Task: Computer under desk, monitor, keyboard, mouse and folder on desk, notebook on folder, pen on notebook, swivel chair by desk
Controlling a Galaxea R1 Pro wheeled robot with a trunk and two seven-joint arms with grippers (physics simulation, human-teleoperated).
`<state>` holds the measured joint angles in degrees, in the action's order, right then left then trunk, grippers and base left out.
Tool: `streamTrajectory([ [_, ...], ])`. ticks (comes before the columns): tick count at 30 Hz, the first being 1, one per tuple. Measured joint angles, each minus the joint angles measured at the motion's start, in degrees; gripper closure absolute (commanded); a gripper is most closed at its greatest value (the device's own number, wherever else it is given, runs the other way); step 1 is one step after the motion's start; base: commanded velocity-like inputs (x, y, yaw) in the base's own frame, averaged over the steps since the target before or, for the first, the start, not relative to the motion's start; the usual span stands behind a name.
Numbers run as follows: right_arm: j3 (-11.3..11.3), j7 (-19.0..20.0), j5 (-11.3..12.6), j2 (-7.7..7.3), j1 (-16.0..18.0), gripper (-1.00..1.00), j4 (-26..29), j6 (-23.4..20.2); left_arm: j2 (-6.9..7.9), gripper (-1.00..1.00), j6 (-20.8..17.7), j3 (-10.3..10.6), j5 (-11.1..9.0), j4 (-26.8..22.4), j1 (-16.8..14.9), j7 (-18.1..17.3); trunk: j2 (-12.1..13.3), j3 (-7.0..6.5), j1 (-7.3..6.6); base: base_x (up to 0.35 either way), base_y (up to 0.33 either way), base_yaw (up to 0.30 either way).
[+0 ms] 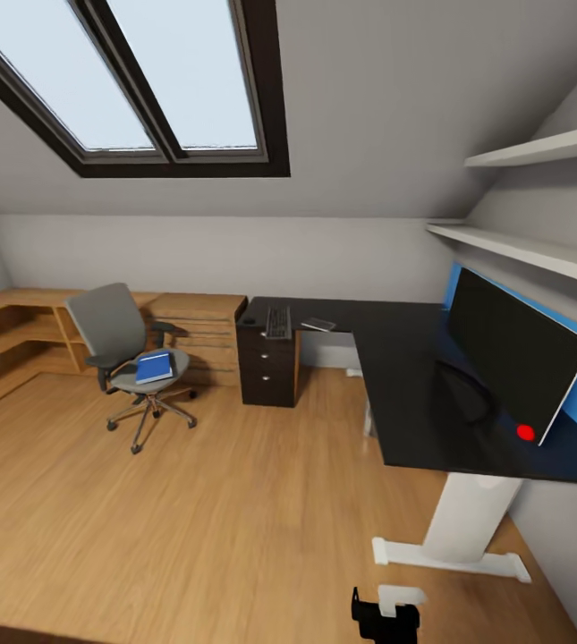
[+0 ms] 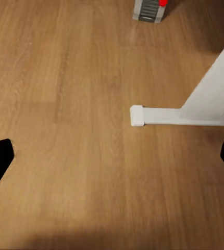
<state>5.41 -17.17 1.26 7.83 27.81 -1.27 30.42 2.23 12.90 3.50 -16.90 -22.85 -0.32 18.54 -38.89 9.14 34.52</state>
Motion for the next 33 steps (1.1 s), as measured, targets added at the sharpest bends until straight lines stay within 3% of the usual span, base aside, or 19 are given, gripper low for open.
streamTrajectory([
  [9,0.0,0.1,-0.1,0.02,-0.1,-1.0,0.0,0.0,-0.07,-1.0,0.0,0.1,0.1,0.0,0.0,-0.1,0.0,0.0,0.0,0.33,0.021,0.194],
  [33,0.0,0.0,0.2,-0.53,-0.1,-1.0,0.2,2.4,0.01,-1.0,-0.2,0.2,0.1,0.0,0.0,-0.1,0.0,0.0,0.0,0.333,0.037,-0.009],
])
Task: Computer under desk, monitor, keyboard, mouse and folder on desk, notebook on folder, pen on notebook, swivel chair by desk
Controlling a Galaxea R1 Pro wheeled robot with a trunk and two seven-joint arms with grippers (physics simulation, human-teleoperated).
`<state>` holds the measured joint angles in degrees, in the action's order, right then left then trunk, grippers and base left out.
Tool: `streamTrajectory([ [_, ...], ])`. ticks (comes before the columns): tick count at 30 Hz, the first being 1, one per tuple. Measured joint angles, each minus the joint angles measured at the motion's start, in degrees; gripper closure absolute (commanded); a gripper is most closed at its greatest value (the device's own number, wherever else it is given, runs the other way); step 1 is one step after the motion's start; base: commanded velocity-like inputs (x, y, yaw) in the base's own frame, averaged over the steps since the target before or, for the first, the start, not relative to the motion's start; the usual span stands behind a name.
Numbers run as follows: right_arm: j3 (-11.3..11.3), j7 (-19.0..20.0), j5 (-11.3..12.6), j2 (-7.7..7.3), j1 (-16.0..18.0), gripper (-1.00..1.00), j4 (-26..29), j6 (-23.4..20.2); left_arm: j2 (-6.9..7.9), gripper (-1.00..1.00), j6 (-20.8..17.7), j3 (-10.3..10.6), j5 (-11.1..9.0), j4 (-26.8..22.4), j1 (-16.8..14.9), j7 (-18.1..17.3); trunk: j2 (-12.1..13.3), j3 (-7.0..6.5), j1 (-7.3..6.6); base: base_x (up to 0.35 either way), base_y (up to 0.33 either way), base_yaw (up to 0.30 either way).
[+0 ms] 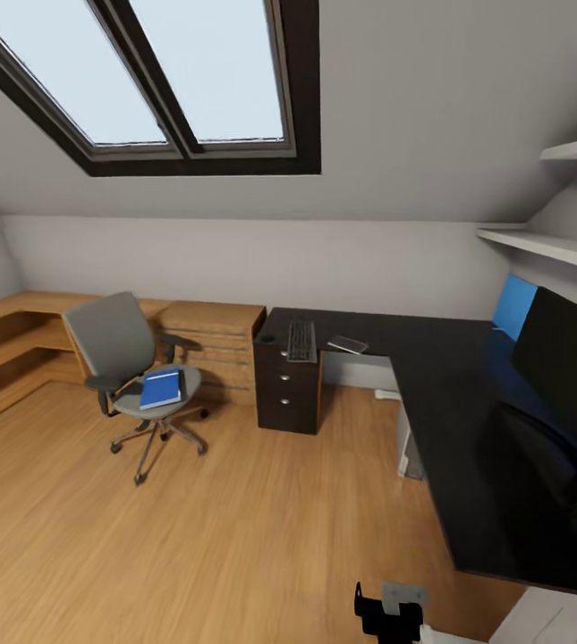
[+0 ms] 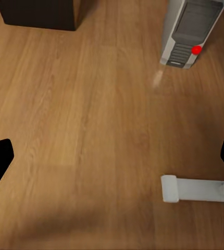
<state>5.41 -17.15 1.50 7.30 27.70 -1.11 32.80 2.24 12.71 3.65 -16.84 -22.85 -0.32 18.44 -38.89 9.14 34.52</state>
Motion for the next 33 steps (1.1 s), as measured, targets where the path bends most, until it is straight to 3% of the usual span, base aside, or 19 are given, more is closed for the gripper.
streamTrajectory([
  [9,0.1,0.0,-0.2,0.02,0.0,-1.0,0.0,0.0,-0.06,-1.0,-0.1,0.0,0.0,0.0,0.0,0.0,0.0,0.06,0.0,0.333,0.125,-0.164],
  [33,0.1,0.1,-0.3,0.05,0.0,-1.0,-0.1,0.0,0.0,-1.0,-0.1,0.1,0.0,0.0,0.0,-0.2,0.0,0.41,0.0,0.334,0.128,-0.005],
])
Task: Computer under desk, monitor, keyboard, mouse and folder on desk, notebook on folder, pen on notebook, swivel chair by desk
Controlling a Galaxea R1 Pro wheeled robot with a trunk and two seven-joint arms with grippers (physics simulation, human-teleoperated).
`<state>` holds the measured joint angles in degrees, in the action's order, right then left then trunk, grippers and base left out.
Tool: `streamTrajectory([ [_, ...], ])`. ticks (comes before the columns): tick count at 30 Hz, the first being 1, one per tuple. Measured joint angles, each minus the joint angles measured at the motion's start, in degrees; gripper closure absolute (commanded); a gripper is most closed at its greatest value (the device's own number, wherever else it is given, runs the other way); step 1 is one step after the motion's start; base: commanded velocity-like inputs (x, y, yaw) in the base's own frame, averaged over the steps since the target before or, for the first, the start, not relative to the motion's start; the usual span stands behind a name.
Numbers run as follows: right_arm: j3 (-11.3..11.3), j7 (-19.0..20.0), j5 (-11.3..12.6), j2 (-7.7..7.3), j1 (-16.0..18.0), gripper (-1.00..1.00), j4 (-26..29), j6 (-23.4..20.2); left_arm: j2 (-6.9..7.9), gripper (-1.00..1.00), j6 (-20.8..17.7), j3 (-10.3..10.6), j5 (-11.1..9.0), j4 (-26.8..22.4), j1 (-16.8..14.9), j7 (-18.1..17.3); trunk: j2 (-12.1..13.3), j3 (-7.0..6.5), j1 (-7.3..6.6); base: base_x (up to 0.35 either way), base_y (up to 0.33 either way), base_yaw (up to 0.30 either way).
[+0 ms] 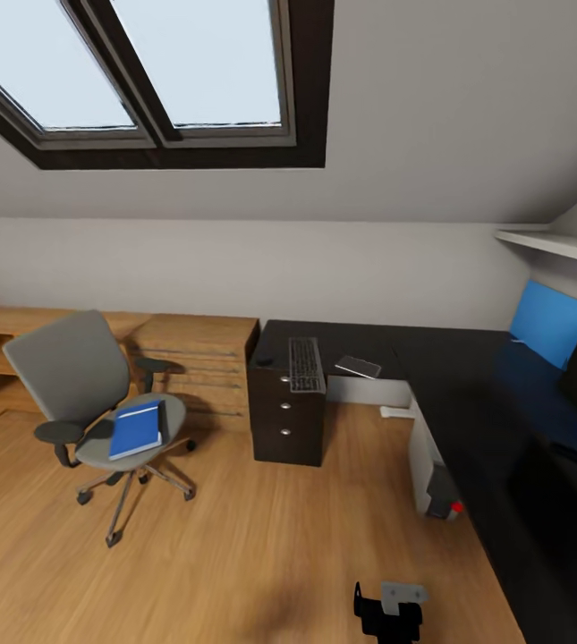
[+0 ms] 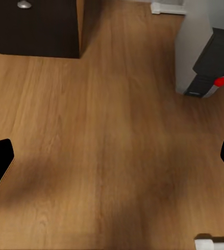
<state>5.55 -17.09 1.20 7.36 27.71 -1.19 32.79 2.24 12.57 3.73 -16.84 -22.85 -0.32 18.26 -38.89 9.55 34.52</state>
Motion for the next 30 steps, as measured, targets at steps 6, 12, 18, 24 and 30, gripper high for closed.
streamTrajectory([
  [6,0.0,0.0,0.0,0.21,0.0,-1.0,0.0,-0.1,0.05,-1.0,-0.2,-0.1,0.0,0.0,0.0,0.0,0.0,0.0,0.0,0.333,0.113,0.0],
  [12,0.0,0.0,0.2,0.19,0.0,-1.0,0.0,0.0,-0.06,-1.0,0.2,-0.1,-0.1,0.0,0.0,0.1,0.0,0.0,0.03,0.146,0.012,-0.169],
  [18,0.0,0.0,0.2,0.17,0.0,-1.0,-0.1,0.0,-0.12,-1.0,0.3,-0.1,-0.1,-0.1,0.0,0.1,0.0,0.0,0.01,0.144,0.001,-0.25],
  [24,0.0,0.0,0.2,0.25,0.0,-1.0,-0.1,-0.1,-0.07,-1.0,0.3,-0.1,-0.1,-0.1,0.0,0.1,0.0,0.0,0.0,0.31,0.043,-0.062],
  [30,0.0,0.0,0.2,0.27,0.0,-1.0,0.0,-0.1,-0.01,-1.0,0.3,-0.2,-0.2,-0.1,0.0,0.1,0.0,0.0,0.0,0.326,0.089,-0.004],
])
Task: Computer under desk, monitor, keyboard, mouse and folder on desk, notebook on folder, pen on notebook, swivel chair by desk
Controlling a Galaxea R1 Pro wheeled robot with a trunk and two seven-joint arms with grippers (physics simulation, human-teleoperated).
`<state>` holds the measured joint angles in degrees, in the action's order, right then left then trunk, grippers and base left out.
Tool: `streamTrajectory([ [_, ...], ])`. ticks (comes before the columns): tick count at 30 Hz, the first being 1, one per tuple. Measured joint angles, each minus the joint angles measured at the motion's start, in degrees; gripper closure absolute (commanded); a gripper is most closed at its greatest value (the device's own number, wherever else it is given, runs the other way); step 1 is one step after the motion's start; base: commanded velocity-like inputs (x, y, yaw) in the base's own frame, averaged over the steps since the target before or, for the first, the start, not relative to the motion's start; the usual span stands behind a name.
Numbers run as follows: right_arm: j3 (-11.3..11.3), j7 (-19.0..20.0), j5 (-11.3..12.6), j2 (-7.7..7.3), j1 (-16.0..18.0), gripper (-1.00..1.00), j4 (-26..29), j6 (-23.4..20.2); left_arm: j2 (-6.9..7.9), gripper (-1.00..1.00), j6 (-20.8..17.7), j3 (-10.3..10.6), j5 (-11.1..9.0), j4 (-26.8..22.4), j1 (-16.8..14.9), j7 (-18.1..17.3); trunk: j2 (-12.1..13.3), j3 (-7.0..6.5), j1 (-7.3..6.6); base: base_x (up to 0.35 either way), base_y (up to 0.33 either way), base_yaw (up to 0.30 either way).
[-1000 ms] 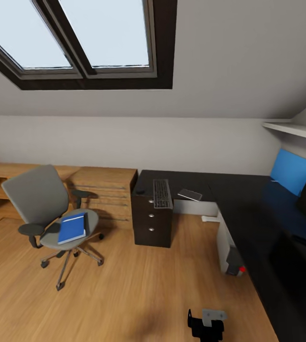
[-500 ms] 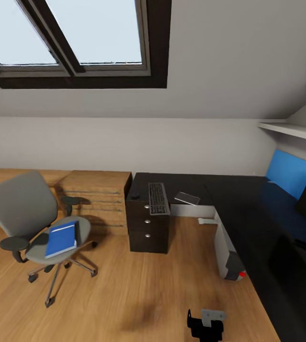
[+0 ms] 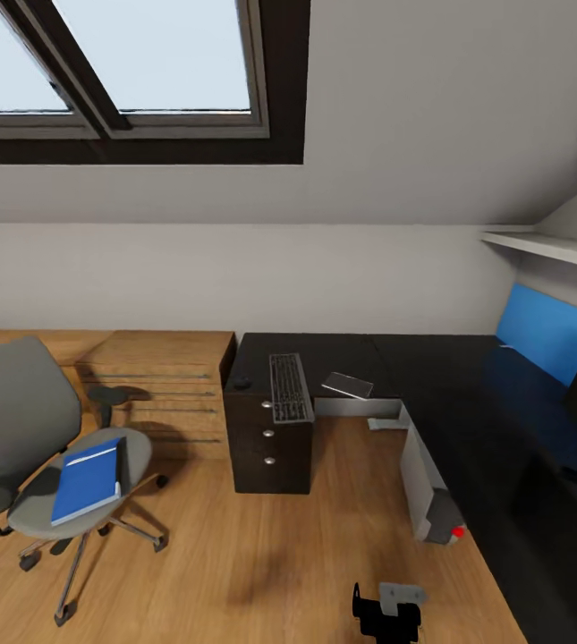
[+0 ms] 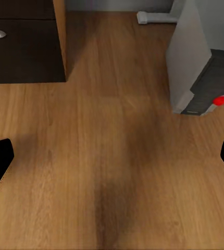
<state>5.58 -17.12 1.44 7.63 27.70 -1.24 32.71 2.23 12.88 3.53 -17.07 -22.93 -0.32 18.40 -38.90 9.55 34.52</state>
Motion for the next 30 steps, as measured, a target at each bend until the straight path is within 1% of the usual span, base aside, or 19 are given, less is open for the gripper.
streamTrajectory([
  [15,0.1,0.0,-0.1,0.08,0.0,-1.0,0.0,0.0,0.01,-1.0,-0.2,0.0,-0.1,0.1,0.0,0.1,0.0,0.0,0.0,0.326,0.134,-0.001],
  [19,0.0,0.0,-0.1,-0.05,0.0,-1.0,0.0,0.0,0.02,-1.0,-0.2,-0.2,-0.2,0.1,0.0,0.1,0.0,0.0,0.0,0.302,0.205,-0.14],
  [26,0.0,0.1,-0.1,-0.14,0.0,-1.0,0.0,0.0,0.01,-1.0,-0.2,-0.2,-0.1,0.1,0.0,0.1,0.0,0.0,0.01,0.268,0.219,-0.219],
  [30,0.0,0.0,-0.1,-0.24,0.0,-1.0,0.0,0.0,-0.04,-1.0,0.0,-0.2,-0.1,0.1,0.0,0.1,0.0,0.0,0.02,0.138,0.102,-0.063],
])
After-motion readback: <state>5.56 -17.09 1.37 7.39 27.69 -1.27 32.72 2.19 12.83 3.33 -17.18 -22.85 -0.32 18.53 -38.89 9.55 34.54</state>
